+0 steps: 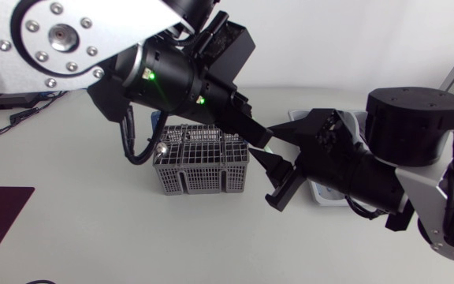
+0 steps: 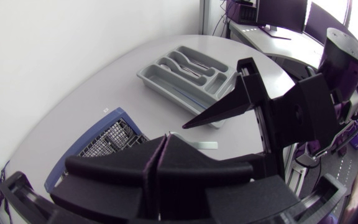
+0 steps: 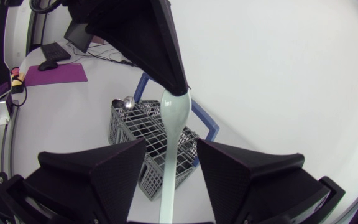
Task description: Unload the cutlery basket into the drawer organizer.
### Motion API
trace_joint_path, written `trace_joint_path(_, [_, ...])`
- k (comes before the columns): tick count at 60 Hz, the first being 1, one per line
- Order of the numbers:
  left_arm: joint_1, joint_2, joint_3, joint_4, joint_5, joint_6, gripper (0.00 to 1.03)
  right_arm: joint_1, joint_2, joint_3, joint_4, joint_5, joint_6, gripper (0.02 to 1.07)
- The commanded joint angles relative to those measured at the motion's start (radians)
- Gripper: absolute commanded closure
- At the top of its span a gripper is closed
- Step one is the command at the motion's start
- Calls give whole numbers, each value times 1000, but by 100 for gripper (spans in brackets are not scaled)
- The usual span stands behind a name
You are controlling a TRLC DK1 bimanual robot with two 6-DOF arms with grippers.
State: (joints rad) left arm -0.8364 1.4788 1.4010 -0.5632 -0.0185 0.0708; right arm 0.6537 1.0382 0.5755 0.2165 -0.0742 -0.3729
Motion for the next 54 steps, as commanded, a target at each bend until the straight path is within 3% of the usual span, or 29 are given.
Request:
trace_joint_path(1, [-4, -20, -27, 8, 9, -26, 90, 4, 22, 27, 21, 7, 22, 59])
trace_joint_path(12, [-4, -20, -30, 13, 12, -23, 90, 0, 34, 32, 24, 8, 22, 63])
trace_joint_path(27, [3, -18, -36, 17, 12, -17, 90, -8, 46, 35, 30, 10, 22, 79])
trace_joint_path(32, [5, -20, -36, 19, 12, -17, 90, -8, 46, 37, 30, 10, 22, 80])
trace_joint_path(42, [7, -20, -40, 23, 11, -16, 90, -8, 57, 41, 24, 11, 22, 96])
trace_joint_path(54, [7, -18, -45, 26, 11, -11, 90, -8, 59, 43, 7, 13, 20, 99])
